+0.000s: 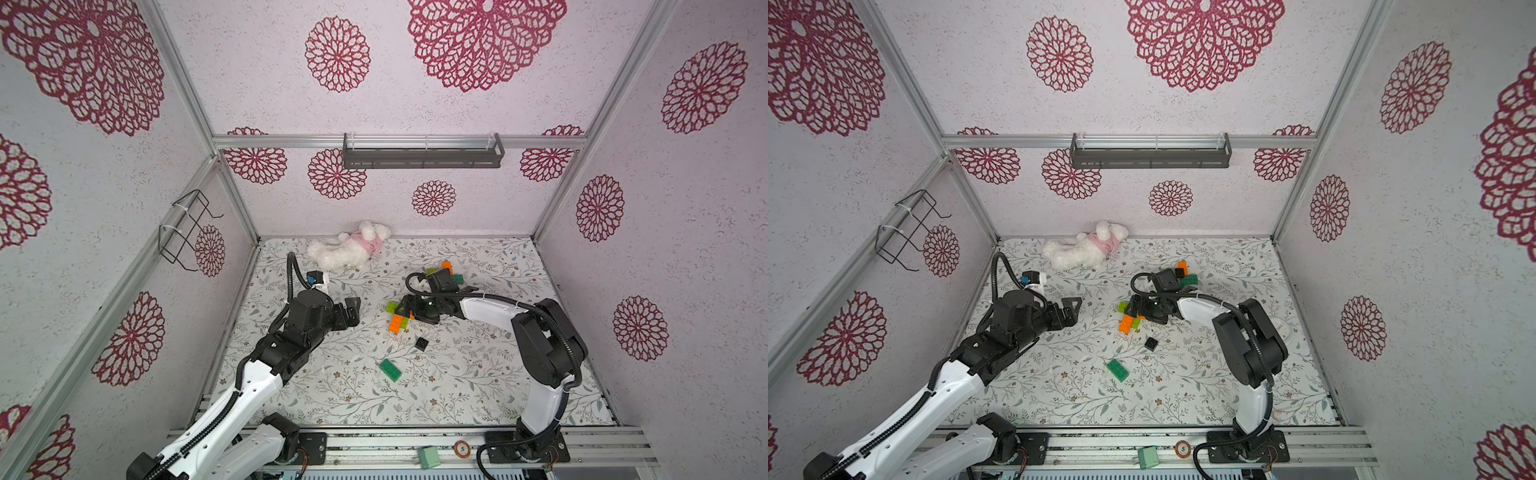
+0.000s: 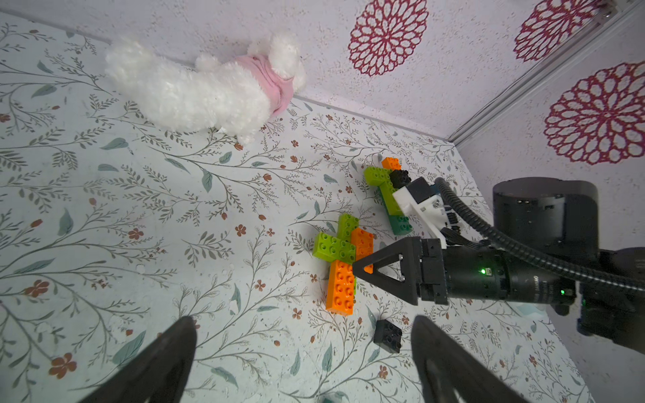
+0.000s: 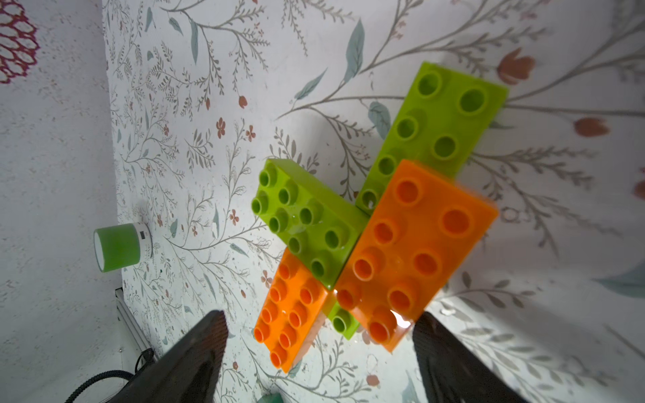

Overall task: Assemble a small pinwheel with lego
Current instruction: Adjust the lego brick at the center of the board, then pick up the lego brick from the center of the board.

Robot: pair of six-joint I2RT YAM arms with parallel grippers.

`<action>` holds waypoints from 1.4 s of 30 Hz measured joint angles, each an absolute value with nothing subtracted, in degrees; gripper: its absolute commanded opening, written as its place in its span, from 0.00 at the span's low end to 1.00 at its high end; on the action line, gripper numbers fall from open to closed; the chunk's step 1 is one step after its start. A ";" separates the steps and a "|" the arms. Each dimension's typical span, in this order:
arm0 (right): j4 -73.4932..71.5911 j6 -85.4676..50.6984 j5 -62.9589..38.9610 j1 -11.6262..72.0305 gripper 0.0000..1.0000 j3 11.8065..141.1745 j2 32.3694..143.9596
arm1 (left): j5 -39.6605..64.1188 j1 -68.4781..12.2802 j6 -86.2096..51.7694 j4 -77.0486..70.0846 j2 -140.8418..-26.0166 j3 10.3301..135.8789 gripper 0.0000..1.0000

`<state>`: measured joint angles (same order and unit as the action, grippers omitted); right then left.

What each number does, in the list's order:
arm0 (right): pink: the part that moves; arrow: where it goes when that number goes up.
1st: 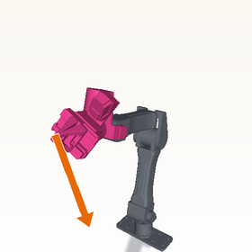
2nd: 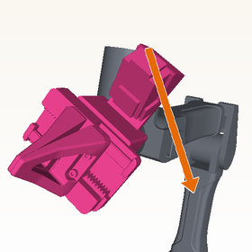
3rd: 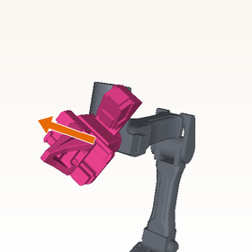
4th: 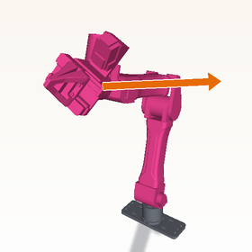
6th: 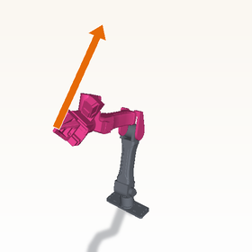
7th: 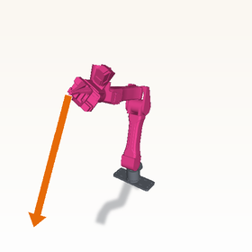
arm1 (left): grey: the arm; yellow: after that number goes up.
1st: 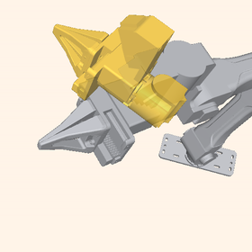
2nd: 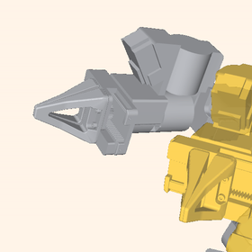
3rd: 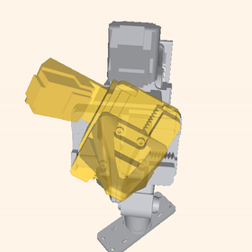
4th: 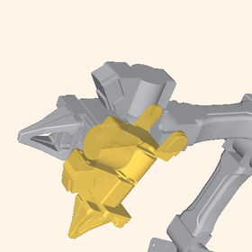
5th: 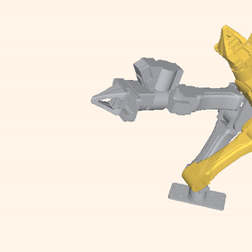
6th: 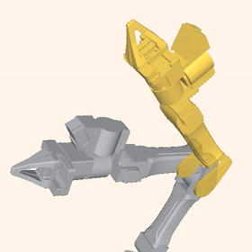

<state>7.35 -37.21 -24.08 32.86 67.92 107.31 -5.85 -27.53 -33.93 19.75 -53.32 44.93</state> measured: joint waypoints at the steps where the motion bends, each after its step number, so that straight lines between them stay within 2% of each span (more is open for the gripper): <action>1: 7.22 -37.58 -24.21 33.19 0.87 68.16 107.50 | -5.89 -27.53 -33.80 19.99 -52.69 44.91 0.97; 12: 5.80 -39.20 -23.05 36.34 0.85 68.58 107.85 | -7.27 -27.42 -32.67 22.06 -51.03 44.91 0.97; 19: 12.91 -34.17 -19.70 37.65 0.80 61.76 98.30 | -6.66 -27.42 -33.08 22.15 -50.98 44.91 0.97; 26: 18.39 -27.16 -15.53 47.31 0.79 56.93 89.03 | -1.69 -27.24 -34.13 21.67 -52.80 44.91 0.98; 32: 19.46 -24.84 -10.52 55.51 0.78 52.51 88.16 | 2.20 -27.09 -36.05 21.30 -54.26 44.12 0.97; 42: 12.62 -24.95 -3.81 61.04 0.74 46.37 88.18 | 4.43 -27.05 -40.23 21.89 -53.82 41.50 0.98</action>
